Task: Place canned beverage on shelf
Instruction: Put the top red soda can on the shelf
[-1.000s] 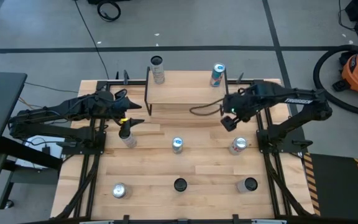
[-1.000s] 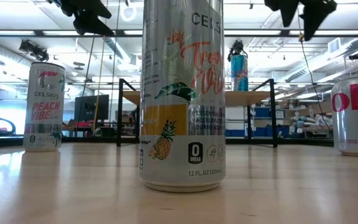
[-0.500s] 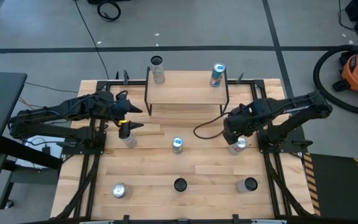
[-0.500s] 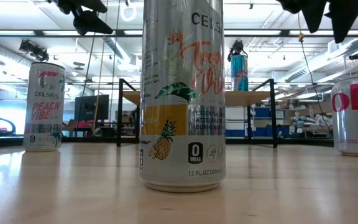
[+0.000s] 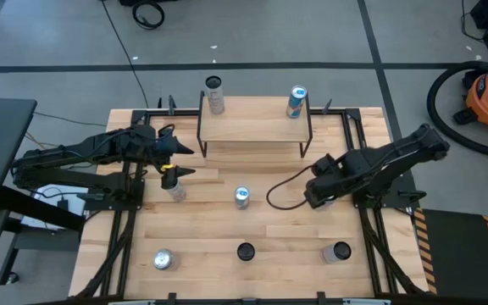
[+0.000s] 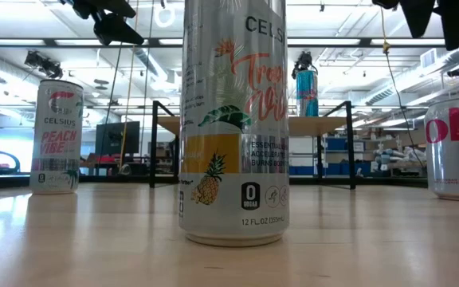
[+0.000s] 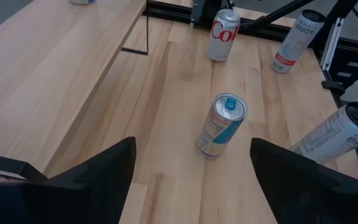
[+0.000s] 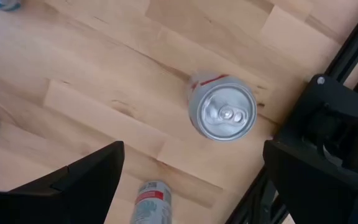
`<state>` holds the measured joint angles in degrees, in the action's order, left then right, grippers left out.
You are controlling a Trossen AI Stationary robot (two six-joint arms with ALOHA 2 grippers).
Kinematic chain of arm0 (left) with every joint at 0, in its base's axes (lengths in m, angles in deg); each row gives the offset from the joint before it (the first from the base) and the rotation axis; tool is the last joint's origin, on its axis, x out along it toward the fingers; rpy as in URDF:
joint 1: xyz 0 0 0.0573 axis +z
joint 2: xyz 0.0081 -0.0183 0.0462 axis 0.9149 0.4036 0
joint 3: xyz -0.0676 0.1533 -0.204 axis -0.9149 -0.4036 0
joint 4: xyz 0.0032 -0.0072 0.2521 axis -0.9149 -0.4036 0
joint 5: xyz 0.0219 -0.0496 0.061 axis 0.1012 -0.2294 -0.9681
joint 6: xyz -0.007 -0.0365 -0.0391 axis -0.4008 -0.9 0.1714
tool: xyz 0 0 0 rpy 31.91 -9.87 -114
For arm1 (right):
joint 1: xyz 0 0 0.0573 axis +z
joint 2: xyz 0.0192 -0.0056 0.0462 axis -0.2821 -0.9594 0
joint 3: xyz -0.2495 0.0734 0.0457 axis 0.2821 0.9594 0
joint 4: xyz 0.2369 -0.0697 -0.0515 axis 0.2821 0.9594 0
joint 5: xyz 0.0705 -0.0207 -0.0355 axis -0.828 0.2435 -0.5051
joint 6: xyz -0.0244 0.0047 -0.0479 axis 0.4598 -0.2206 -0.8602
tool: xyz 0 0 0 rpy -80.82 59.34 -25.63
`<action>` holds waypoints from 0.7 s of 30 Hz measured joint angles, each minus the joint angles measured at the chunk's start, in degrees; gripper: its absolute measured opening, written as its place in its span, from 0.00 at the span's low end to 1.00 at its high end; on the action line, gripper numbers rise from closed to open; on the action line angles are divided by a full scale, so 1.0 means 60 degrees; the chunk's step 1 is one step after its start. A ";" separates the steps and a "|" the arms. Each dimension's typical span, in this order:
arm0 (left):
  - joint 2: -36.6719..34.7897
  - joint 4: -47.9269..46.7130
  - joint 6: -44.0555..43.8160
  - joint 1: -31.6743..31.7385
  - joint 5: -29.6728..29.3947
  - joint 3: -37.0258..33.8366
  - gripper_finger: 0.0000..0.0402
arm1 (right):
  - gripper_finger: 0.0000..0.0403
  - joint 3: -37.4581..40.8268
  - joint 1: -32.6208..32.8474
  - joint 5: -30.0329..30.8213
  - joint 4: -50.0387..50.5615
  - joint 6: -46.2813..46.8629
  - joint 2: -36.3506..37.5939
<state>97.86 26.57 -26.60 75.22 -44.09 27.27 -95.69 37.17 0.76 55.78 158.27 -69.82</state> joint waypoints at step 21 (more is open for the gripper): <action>-0.0004 -0.0490 0.0309 0.0000 0.0033 0.0000 0.79 | 0.98 0.2018 0.0995 -0.0158 -0.0091 0.2013 0.0512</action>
<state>97.84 23.63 -24.74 75.22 -43.89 27.27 -83.58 43.14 -0.19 55.24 170.34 -66.75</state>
